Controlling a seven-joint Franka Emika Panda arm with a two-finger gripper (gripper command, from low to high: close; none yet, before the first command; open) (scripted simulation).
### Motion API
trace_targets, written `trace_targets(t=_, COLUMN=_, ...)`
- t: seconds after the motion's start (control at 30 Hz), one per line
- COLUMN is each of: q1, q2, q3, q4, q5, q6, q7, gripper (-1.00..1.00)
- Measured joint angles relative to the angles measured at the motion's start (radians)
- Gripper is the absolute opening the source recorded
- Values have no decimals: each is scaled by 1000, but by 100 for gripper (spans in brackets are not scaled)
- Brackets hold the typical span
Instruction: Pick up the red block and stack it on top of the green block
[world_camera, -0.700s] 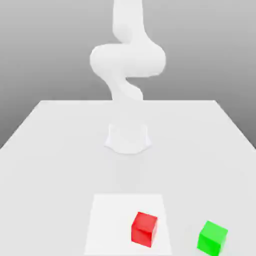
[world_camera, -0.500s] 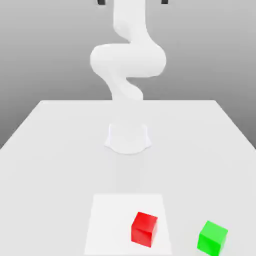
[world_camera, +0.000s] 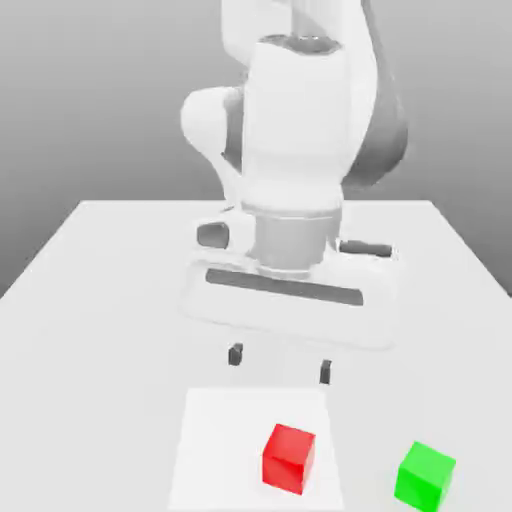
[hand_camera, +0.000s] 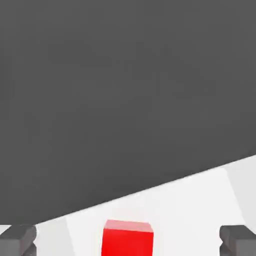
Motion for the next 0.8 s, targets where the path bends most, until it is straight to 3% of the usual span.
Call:
trace_targets(t=0.23, q1=40, q2=249, q3=-40, q4=-4, q5=-33, q6=172, q7=73, gripper=0)
trace_targets(t=0.27, q1=49, q2=279, q3=-52, q4=0, q5=-44, q6=196, q7=81, gripper=-100)
trace_targets(t=0.5, q1=50, q2=283, q3=-53, q4=1, q5=-46, q6=201, q7=84, gripper=-100)
trace_targets(t=0.67, q1=25, q2=129, q3=-11, q4=-22, q5=18, q6=70, q7=34, gripper=-100)
trace_targets(t=0.8, q1=109, q2=123, q3=89, q4=80, q5=1, q6=-44, q7=-28, gripper=-100)
